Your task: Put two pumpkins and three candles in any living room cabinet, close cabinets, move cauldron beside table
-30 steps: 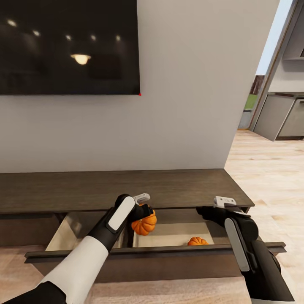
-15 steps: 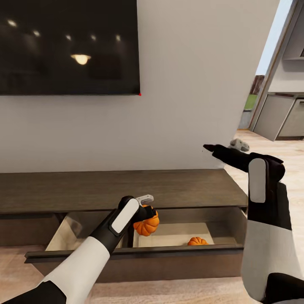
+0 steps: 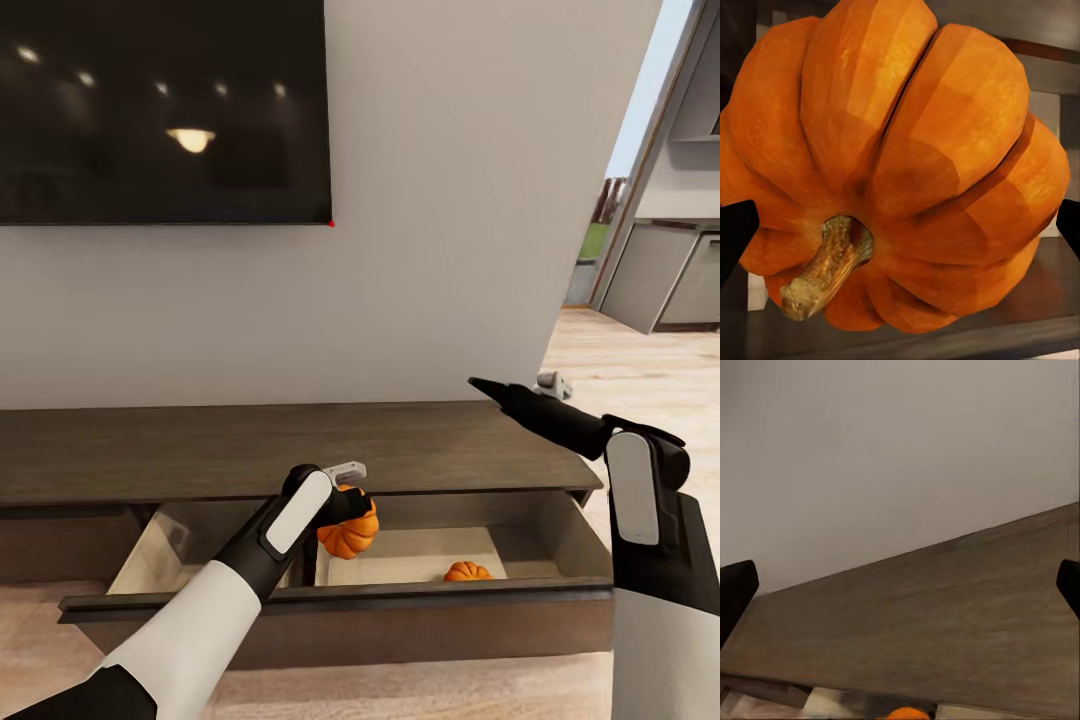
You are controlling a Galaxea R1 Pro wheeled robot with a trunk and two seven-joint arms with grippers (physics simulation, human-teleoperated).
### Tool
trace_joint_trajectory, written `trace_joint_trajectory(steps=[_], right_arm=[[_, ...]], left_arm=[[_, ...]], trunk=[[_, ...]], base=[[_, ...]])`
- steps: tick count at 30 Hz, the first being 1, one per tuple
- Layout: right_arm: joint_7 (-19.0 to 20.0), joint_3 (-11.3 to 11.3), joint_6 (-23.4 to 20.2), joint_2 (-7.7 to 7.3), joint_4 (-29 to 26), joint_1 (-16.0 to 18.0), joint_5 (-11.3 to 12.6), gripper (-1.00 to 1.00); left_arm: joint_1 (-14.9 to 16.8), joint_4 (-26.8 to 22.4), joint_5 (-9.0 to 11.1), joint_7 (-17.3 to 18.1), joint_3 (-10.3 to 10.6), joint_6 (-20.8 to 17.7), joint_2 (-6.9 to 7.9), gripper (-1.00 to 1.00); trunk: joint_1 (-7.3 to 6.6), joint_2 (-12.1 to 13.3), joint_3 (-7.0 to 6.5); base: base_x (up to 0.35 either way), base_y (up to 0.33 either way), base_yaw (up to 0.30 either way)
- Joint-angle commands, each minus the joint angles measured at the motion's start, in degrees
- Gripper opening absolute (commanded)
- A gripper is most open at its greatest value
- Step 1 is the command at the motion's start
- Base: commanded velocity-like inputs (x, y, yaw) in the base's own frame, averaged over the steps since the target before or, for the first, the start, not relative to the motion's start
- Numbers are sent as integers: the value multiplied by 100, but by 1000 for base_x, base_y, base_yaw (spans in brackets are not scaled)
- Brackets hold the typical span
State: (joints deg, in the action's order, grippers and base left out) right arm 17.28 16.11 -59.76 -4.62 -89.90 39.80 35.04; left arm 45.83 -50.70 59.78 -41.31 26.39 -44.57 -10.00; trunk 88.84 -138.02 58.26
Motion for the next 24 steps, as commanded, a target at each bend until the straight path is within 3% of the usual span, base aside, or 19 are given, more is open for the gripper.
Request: trace_joint_trajectory(steps=[1, 12, 19, 24], right_arm=[[80, 10, -24, -1, -1, 4, -59, 100], [161, 110, -23, -73, -1, -22, -55, 100], [634, 154, -10, -196, -1, -185, -57, 100], [670, 256, -10, -197, 6, -192, -52, 100]], left_arm=[[5, -5, 55, -61, 7, 3, 0, -100], [5, -6, 57, -53, 11, -7, 0, -100], [5, -10, 52, -52, 15, -11, 0, -100], [5, -10, 60, -59, 16, -16, 0, -100]], trunk=[[-1, -2, 6], [-1, -2, 39], [-1, -2, 41], [-1, -2, 78]], base=[[0, 0, 0], [0, 0, 0], [0, 0, 0], [0, 0, 0]])
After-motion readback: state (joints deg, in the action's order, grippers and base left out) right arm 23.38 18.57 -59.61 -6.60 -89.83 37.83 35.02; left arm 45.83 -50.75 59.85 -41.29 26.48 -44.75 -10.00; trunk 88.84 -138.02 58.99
